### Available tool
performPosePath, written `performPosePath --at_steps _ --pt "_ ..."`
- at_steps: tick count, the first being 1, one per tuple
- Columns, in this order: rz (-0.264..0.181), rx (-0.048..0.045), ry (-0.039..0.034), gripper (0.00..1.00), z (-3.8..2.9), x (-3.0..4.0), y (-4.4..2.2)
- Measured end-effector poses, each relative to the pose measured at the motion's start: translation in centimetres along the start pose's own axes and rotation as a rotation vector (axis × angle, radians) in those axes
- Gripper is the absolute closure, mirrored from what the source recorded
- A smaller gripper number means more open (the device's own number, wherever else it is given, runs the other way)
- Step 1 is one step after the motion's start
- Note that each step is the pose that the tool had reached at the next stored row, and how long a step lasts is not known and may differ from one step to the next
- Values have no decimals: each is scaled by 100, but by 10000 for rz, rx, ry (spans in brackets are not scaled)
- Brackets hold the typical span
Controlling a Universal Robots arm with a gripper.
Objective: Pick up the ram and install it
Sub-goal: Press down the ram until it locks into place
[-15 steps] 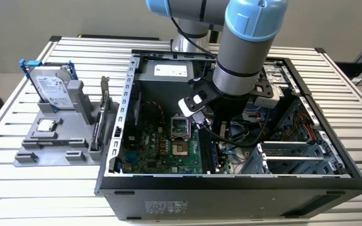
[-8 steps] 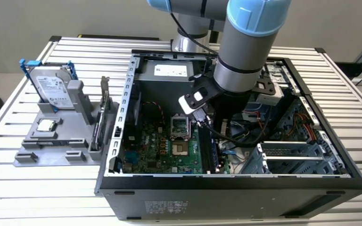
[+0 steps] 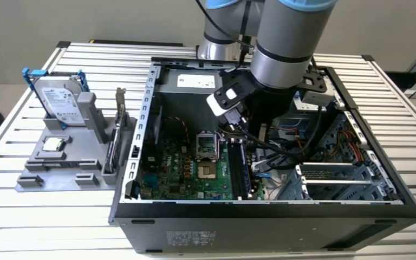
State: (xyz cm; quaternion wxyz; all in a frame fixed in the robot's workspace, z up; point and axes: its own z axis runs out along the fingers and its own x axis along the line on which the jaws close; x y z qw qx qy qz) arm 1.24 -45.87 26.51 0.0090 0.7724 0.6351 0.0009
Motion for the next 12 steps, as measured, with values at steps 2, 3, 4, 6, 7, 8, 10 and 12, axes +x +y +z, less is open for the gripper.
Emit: performPosePath --at_steps 2,3,4,6,7,8,10,12 --pt "1 17 -3 100 -46 0 0" --pt "0 23 -4 100 -60 -1 1" --pt "0 28 -5 100 -69 -1 1" --pt "0 40 -7 100 -82 -1 1" --pt "0 43 -6 100 -85 -1 1" --pt "0 47 -7 100 -87 -1 1" --pt "-1 47 -19 100 -88 -1 1" --pt "-1 46 -21 100 -89 -1 2"
